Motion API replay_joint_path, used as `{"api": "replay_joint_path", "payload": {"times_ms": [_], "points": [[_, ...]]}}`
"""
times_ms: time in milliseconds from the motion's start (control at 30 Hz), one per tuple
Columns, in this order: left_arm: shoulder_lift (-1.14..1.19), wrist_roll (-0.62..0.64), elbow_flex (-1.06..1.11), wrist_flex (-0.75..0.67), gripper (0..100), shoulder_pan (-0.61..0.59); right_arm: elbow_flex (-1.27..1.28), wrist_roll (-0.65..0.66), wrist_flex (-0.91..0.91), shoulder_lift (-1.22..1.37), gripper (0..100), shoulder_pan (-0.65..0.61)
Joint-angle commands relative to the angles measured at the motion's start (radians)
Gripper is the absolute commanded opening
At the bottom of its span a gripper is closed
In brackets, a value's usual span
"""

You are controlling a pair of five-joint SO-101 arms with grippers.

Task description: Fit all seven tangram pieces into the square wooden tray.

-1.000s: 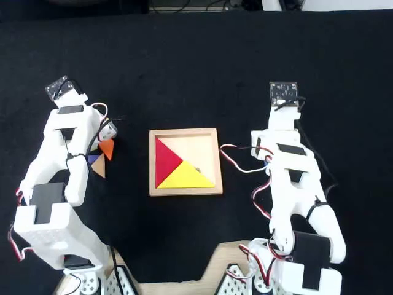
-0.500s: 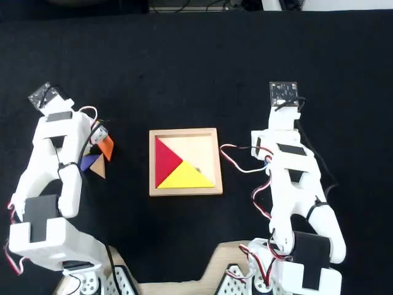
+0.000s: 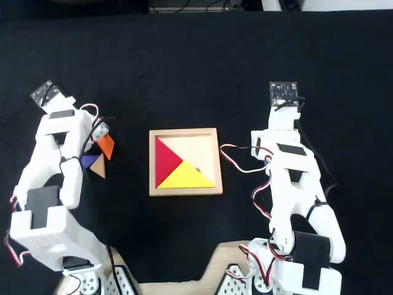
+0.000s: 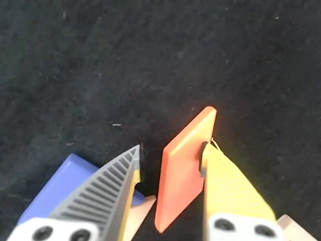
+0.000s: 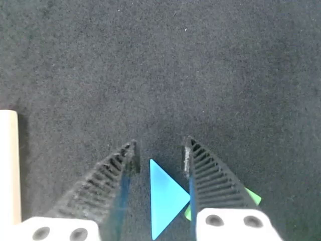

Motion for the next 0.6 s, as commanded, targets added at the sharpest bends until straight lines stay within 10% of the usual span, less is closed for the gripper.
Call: {"api": "replay_joint_path", "payload": {"times_ms": [0, 567], "points": [[0.055, 0.005, -0.101, 0.063, 20, 0.004, -0.007, 0.009, -0.012, -0.007, 14.8, -0.015], [0.147, 0.006, -0.237, 0.069, 20, 0.047, -0.008, 0.009, -0.012, -0.007, 14.8, -0.015]]}}
